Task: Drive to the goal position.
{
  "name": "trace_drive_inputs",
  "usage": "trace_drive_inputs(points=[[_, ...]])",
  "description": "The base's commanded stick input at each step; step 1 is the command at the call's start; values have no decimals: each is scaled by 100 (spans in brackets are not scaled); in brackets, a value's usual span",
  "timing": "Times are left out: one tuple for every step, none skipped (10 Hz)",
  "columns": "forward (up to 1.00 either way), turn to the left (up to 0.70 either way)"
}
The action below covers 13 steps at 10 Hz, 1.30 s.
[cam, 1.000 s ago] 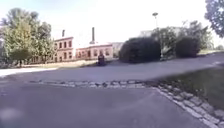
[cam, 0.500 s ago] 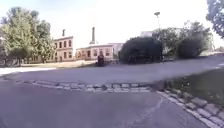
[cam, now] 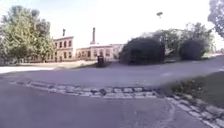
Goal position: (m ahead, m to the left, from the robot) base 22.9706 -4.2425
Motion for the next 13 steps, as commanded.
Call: trace_drive_inputs(points=[[70, 0], [70, 0], [70, 0], [70, 0], [70, 0], [70, 0], [70, 0], [70, 0], [70, 0], [70, 0], [70, 0], [70, 0], [70, 0]])
